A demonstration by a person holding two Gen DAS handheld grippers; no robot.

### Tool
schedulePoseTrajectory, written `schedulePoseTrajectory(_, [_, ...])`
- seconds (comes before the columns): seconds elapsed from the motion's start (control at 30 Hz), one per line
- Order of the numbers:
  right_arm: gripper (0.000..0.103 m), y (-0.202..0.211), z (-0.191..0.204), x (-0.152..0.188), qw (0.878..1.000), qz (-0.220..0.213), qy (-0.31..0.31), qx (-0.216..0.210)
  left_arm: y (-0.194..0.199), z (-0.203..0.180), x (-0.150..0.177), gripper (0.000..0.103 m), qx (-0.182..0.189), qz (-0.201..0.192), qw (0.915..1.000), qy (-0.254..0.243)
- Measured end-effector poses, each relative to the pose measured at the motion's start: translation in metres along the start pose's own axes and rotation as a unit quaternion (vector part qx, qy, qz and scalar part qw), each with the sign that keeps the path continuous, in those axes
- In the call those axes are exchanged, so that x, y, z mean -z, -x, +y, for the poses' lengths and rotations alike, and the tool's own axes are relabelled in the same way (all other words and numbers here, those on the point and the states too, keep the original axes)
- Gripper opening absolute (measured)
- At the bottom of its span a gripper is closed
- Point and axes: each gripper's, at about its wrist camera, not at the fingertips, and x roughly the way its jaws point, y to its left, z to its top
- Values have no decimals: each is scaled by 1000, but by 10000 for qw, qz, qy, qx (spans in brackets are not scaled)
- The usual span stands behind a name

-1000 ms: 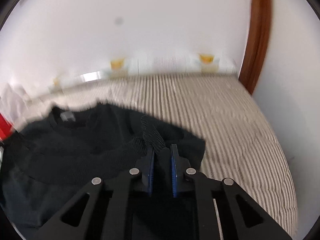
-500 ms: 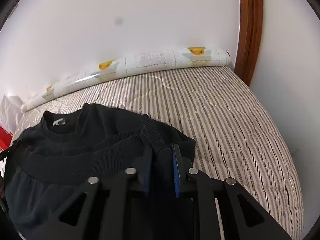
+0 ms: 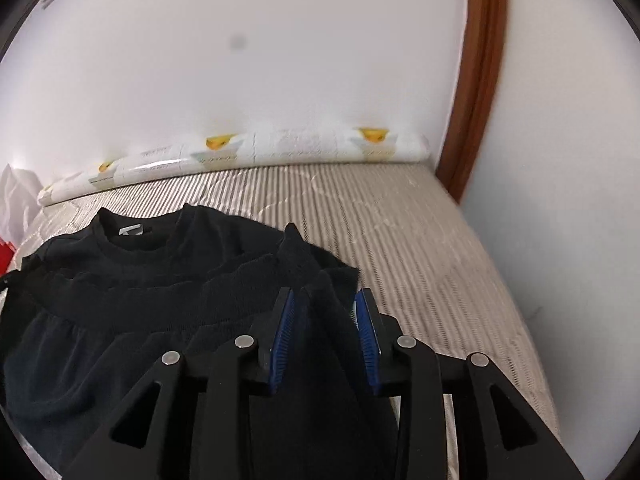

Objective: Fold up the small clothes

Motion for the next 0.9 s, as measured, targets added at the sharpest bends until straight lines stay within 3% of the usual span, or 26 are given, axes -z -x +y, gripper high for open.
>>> schedulePoseTrajectory(0.17, [32,22,11,10,10000,-27,-84,19,26,5,16,15,37,30,10000,20])
schedulePoseTrajectory(0.23, [32,30,21,18,9997,15,-156,-167,37,12,25,15,114,74,9999,75])
schedulePoseTrajectory(0.37, [32,37,51,32,9987,191,-78,-476,58,29,49,16,-82,199,9998,35])
schedulePoseTrajectory(0.43, [34,40,76,41,9974,311,41,-643,67,42,63,29,-59,264,9995,132])
schedulePoseTrajectory(0.5, [37,43,104,52,9955,400,170,-845,80,58,80,35,-85,294,9992,244])
schedulePoseTrajectory(0.7, [51,64,194,83,9870,496,722,-1345,114,104,130,43,-183,412,9978,481])
schedulePoseTrajectory(0.9, [52,99,287,119,9698,454,1520,-1854,142,134,166,45,-217,454,9974,516])
